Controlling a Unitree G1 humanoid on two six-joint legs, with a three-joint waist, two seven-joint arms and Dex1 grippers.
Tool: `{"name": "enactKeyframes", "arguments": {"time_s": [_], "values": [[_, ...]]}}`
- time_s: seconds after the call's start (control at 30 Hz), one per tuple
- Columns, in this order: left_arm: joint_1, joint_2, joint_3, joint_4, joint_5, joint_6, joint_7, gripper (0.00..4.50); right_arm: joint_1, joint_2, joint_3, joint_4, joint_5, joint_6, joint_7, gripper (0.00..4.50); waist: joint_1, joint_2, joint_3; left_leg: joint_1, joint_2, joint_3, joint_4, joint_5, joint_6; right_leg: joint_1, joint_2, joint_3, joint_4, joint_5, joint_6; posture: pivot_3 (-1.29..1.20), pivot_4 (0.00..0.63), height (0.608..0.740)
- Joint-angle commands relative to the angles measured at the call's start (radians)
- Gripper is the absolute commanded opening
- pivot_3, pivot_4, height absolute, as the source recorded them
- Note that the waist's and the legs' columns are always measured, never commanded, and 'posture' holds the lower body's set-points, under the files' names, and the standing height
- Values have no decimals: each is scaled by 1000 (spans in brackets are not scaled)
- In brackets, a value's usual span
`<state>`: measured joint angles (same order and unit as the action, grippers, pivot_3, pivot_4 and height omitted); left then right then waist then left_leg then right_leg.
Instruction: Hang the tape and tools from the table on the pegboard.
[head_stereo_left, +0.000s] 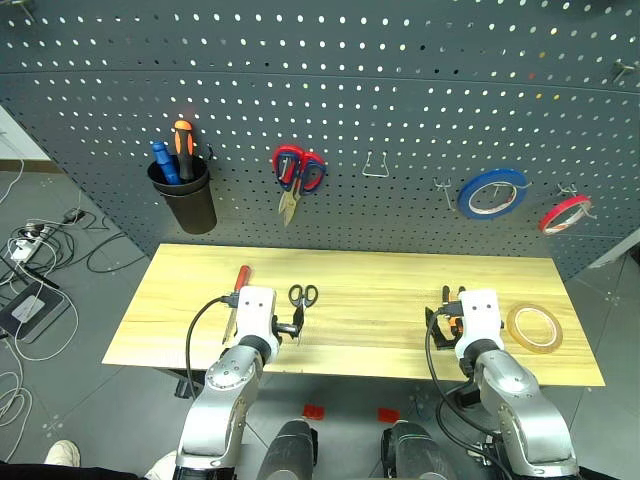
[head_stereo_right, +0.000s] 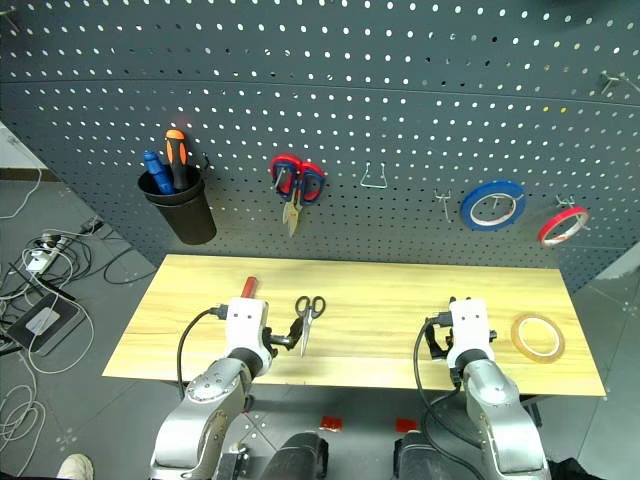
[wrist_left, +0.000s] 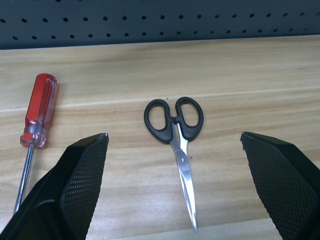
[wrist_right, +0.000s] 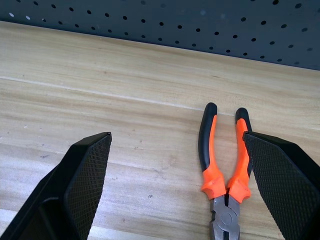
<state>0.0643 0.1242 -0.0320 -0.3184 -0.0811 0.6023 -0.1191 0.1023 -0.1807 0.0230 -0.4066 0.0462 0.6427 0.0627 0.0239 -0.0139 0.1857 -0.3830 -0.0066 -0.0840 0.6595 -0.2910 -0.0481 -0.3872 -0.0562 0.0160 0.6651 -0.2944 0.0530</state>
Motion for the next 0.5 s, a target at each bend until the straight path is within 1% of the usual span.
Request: {"name": "enactKeyframes", "arguments": {"time_s": [0.03, 0.5], "values": [[7, 9, -5, -57, 10, -7, 3, 4476, 7, -5, 0, -42, -13, -13, 2, 4500, 0, 0, 0, 0, 0, 0, 0, 0, 0, 0, 0, 0, 0, 0, 0, 114, 188, 740], [17, -2, -6, -62, 6, -20, 2, 4476, 17, -2, -1, -48, -25, -15, 13, 4500, 0, 0, 0, 0, 0, 0, 0, 0, 0, 0, 0, 0, 0, 0, 0, 112, 182, 740]]}}
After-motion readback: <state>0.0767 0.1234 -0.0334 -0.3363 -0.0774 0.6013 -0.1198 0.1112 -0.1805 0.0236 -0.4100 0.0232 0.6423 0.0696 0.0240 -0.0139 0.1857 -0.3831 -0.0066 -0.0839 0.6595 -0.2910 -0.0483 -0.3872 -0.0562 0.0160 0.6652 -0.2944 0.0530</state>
